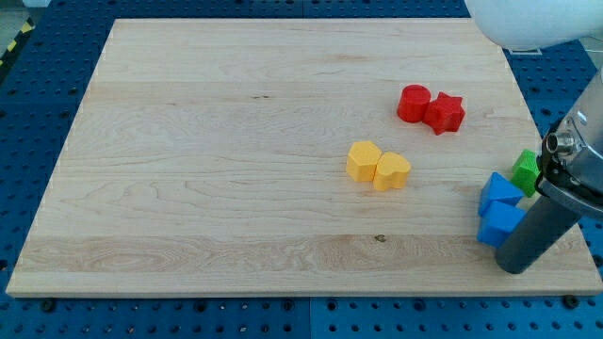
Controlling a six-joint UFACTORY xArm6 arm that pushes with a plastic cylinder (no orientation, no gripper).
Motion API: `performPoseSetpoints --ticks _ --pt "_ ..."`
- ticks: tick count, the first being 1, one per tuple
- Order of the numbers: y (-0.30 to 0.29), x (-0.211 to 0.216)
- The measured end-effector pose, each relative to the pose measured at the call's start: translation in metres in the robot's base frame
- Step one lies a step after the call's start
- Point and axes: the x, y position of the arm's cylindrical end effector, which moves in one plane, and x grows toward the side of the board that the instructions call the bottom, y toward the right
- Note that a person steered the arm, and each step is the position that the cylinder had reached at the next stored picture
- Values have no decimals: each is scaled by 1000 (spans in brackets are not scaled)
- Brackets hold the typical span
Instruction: Place the green blocks to the right of blue blocks
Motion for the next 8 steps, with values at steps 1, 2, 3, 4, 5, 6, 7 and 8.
performPoseSetpoints --ticks 1,2,3,4,5,6,7,8 --pt "0 -18" --pt "0 -39" --pt "3 -40" --pt "47 -24" --pt "68 -21" --pt "78 -26" --pt "80 -39" --pt "78 -43"
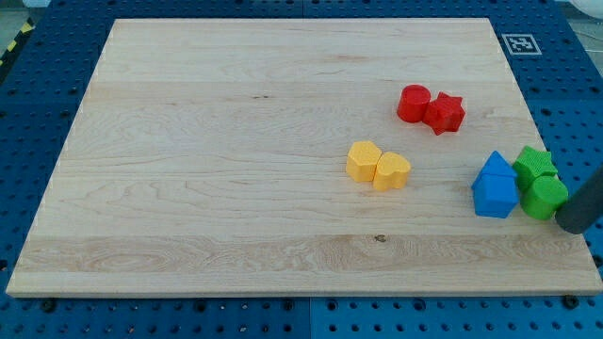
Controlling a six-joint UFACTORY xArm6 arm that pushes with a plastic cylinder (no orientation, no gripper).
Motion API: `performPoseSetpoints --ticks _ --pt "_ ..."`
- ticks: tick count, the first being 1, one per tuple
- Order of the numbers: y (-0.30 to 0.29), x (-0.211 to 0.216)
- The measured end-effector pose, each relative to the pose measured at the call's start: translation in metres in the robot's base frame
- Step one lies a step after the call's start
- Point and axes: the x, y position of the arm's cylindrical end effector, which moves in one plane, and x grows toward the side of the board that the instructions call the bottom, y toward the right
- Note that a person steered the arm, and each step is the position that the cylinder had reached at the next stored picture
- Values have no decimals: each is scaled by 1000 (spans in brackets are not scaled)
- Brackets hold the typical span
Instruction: Place the green blocks to the right of blue blocks
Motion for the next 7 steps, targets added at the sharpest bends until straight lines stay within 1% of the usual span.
performPoseSetpoints --ticks 3,4,7 --pt "-14 2" --pt "-21 11" --pt "-40 11"
